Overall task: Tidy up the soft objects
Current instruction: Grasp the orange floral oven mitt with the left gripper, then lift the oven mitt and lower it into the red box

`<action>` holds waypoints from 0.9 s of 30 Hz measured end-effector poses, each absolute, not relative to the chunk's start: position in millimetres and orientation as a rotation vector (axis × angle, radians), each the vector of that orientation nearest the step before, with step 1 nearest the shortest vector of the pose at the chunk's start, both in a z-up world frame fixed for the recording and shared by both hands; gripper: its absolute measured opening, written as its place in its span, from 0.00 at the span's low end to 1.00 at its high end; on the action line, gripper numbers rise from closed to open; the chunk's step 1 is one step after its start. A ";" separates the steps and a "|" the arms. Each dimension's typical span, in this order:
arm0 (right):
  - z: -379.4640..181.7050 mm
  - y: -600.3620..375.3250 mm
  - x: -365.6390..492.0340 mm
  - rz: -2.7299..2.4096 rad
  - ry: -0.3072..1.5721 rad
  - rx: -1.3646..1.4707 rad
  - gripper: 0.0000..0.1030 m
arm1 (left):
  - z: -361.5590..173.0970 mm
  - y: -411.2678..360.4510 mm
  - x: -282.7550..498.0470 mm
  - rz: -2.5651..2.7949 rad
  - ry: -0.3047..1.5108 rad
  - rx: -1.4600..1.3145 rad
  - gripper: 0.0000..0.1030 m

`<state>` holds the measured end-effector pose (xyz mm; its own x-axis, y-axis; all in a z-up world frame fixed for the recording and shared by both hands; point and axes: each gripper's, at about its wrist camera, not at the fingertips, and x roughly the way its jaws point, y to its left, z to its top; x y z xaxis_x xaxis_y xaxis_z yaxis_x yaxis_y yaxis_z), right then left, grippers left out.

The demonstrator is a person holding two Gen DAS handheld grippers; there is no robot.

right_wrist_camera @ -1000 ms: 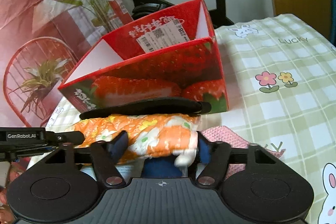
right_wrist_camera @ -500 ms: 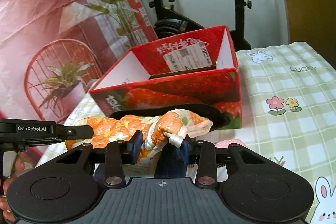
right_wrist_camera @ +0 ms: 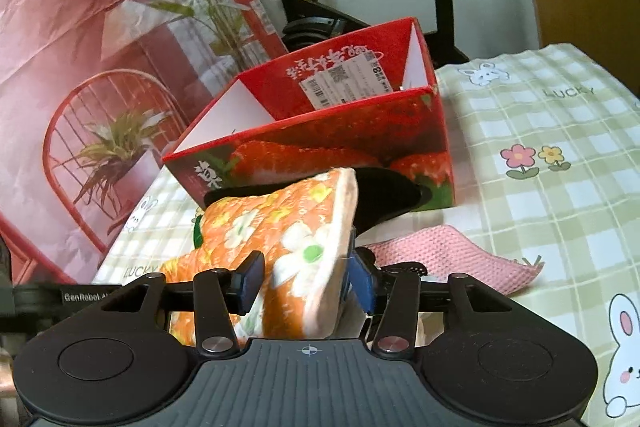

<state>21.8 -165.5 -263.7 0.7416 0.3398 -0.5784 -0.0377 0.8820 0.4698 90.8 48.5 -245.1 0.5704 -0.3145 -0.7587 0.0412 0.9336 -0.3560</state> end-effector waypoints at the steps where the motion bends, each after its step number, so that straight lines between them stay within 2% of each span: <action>1: -266.0 -165.6 23.1 0.211 0.715 0.450 0.44 | -246.4 46.5 91.7 -0.215 0.948 -0.308 0.15; 6: -268.9 -161.9 25.7 0.204 0.712 0.421 0.39 | -252.7 43.9 94.4 -0.229 0.966 -0.305 0.15; 11: -262.1 -156.0 23.4 0.202 0.681 0.348 0.27 | -248.9 39.9 89.4 -0.239 0.944 -0.277 0.15; 17: -241.2 -152.4 17.7 0.200 0.613 0.260 0.12 | -225.9 36.1 79.0 -0.247 0.837 -0.226 0.14; 27: -209.3 -150.0 7.7 0.237 0.520 0.219 0.08 | -198.3 30.7 65.8 -0.253 0.727 -0.190 0.14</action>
<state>7.7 -150.0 -209.3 0.8419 0.2775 -0.4629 -0.1673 0.9496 0.2651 65.8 30.7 -198.3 0.7190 -0.2930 -0.6303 0.1620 0.9525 -0.2579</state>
